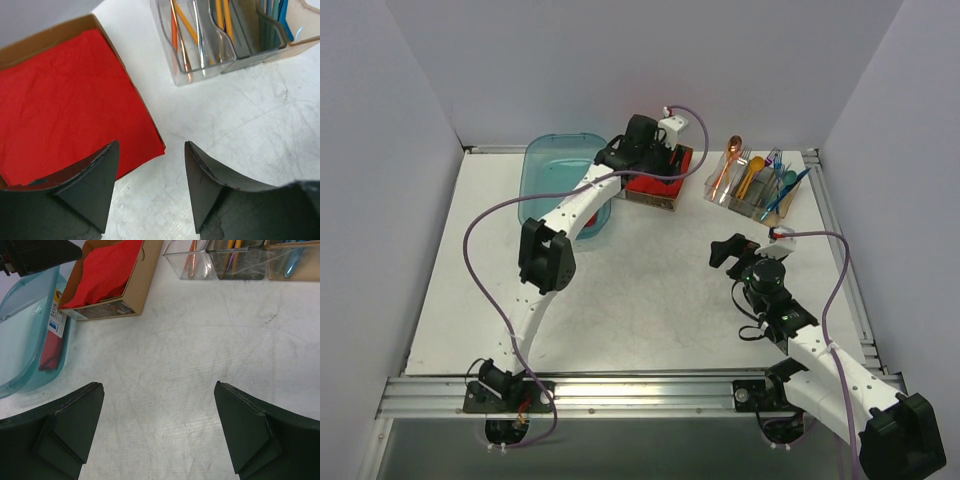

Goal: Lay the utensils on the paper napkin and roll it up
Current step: Pick up the napkin from the container.

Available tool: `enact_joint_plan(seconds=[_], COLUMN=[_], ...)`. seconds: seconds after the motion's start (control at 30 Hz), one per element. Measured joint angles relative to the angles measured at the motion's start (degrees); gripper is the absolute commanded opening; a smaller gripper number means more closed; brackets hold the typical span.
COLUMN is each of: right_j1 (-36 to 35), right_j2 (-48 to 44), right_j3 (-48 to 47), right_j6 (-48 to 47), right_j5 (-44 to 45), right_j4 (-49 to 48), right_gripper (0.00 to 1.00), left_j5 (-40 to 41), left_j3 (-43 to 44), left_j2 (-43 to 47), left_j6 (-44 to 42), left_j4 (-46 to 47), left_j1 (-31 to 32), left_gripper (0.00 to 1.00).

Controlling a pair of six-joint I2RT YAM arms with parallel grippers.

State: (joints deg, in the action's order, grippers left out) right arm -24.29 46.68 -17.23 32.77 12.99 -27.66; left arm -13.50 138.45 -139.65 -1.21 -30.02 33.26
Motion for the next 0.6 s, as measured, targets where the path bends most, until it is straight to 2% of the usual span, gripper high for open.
enact_joint_plan(seconds=[0.17,0.4,0.6], right_j1=[0.15,0.33,0.37], right_j2=[0.02,0.07,0.35], right_j3=[0.0,0.0,0.0], right_j6=[0.0,0.0,0.0], right_j5=[-0.02,-0.07,-0.39], right_j4=[0.0,0.0,0.0], right_gripper=[0.99,0.99,0.99], left_j5=[-0.44,-0.5,0.07], left_j3=[5.7,6.73,6.75], left_j2=[-2.54,-5.38,-6.91], left_j6=[-1.05,-1.42,-1.84], left_j4=[-1.09,-3.08,-5.05], left_j1=[0.83,1.38,1.42], left_gripper=[0.63,0.63,0.54])
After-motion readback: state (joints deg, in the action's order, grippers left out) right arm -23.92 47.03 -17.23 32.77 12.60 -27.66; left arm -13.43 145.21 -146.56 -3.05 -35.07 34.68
